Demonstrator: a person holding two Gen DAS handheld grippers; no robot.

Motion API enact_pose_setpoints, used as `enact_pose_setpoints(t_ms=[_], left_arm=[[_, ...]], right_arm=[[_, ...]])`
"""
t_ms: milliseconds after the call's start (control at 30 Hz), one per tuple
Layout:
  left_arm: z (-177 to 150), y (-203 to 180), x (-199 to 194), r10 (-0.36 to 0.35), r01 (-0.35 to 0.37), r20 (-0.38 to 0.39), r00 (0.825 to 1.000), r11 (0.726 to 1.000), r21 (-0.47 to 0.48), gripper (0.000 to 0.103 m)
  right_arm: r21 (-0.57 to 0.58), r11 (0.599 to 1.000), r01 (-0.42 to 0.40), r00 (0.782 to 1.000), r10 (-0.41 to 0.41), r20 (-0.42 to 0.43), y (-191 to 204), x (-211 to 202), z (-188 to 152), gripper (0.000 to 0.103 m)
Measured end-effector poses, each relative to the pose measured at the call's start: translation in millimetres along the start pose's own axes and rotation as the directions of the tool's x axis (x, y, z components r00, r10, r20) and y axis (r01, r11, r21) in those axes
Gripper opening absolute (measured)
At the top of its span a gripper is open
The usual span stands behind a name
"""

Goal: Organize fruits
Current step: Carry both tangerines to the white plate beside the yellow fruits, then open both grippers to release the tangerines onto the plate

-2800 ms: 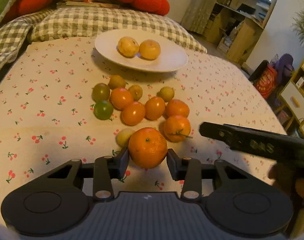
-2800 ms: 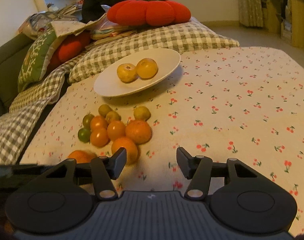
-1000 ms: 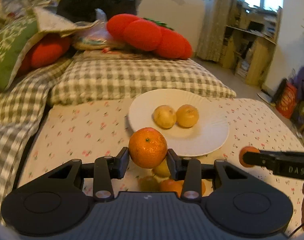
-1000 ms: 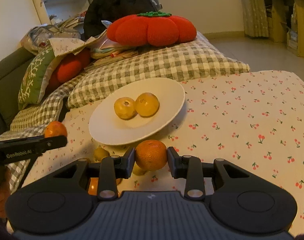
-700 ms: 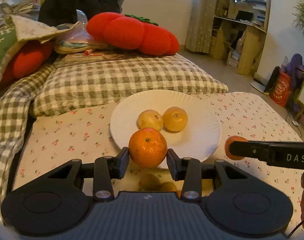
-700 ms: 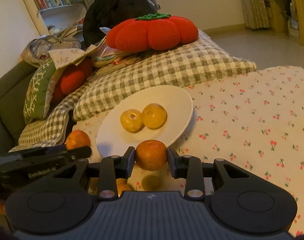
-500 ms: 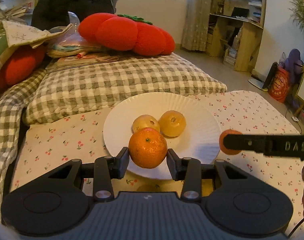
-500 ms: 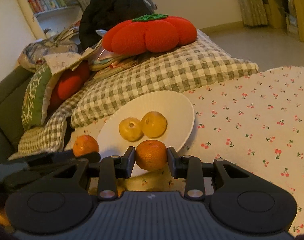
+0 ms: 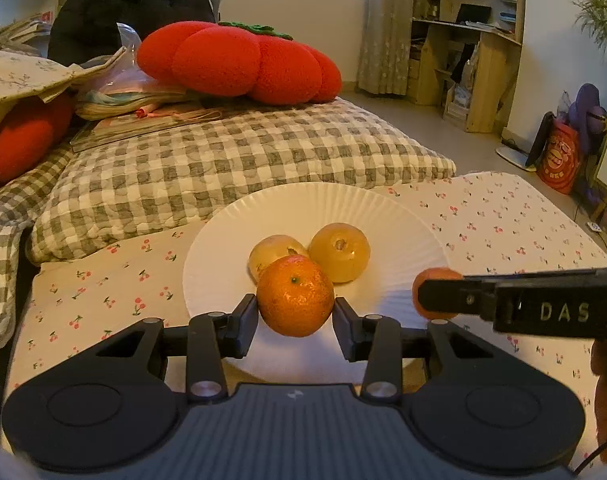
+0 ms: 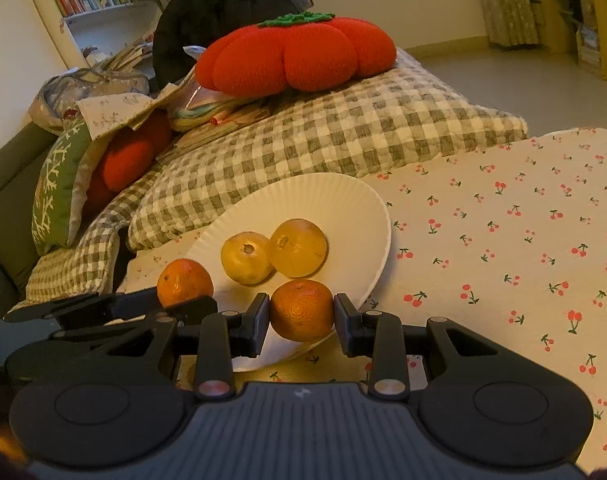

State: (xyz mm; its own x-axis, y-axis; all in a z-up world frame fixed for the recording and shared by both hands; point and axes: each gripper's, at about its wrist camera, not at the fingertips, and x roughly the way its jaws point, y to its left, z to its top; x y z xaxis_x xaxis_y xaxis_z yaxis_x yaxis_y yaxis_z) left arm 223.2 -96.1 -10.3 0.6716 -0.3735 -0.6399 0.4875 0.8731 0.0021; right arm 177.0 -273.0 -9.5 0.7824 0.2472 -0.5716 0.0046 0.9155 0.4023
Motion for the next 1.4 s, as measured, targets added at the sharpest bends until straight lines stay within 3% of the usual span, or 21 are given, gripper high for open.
enact_pose_setpoints(t_ms=[467, 967, 1400], left_arm=[[-2, 7, 24, -0.017, 0.017, -0.015, 1.0, 1.0, -0.012, 0.038], [-6, 9, 36, -0.029, 0.029, -0.038, 0.999, 1.0, -0.007, 0.039], [-1, 2, 13, -0.04, 0.04, 0.002, 0.999, 0.999, 0.001, 0.046]], right_arm=[[-0.059, 0.998, 0.031, 0.999, -0.033, -0.028, 5, 29, 11, 0.032], [-0.03, 1.0, -0.001, 0.999, 0.0, -0.05, 10, 48, 10, 0.032], [0.025, 0.999, -0.023, 0.999, 0.024, -0.023, 11, 32, 9, 0.034]])
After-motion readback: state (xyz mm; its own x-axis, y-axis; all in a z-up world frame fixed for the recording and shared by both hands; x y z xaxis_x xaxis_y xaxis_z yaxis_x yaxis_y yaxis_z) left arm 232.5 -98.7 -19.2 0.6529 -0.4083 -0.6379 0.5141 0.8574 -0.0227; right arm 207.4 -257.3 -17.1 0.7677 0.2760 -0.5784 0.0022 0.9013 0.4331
